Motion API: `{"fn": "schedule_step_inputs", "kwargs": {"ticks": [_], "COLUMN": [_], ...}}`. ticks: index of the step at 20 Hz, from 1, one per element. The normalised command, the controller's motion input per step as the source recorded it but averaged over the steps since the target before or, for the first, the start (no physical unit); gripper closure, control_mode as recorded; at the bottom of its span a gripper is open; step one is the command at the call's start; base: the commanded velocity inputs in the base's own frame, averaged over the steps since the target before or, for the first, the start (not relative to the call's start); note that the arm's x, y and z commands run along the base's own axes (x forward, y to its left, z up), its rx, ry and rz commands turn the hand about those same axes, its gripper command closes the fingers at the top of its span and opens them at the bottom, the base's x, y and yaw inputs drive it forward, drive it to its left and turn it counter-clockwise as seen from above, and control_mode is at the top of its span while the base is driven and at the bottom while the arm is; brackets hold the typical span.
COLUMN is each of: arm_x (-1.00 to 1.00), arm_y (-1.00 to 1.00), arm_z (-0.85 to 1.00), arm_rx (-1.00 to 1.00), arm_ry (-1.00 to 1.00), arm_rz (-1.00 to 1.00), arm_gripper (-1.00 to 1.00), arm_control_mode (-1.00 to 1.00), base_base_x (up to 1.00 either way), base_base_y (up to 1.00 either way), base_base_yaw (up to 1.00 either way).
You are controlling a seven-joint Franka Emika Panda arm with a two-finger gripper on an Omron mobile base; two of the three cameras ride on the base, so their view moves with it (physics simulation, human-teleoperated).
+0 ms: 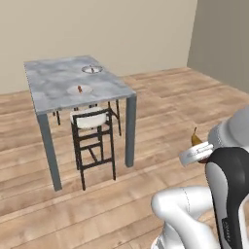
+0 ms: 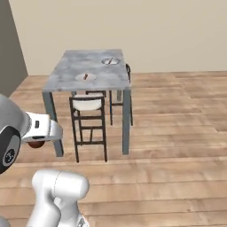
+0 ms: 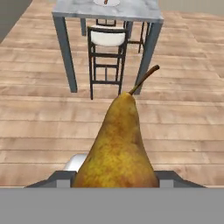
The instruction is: Pick up the pear and tangerine from the fridge and place one fruit on each plate on the dining counter.
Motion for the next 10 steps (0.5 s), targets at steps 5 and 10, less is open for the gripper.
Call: {"fn": "schedule_step_inputs", "kwargs": {"ticks": [5,10], "arm_x": [0.0,0.0], "arm_y": [0.0,0.0], "arm_z": [0.0,0.0], "arm_rx": [0.0,0.0], "arm_ry": [0.0,0.0], "arm_rz": [0.0,0.0], "arm_gripper": [1.0,1.0], "arm_control_mode": [1.0,1.0], "base_base_x": [0.93,0.82], "base_base_y": [-0.75,-0.77], "base_base_yaw": [0.32,0.33]}}
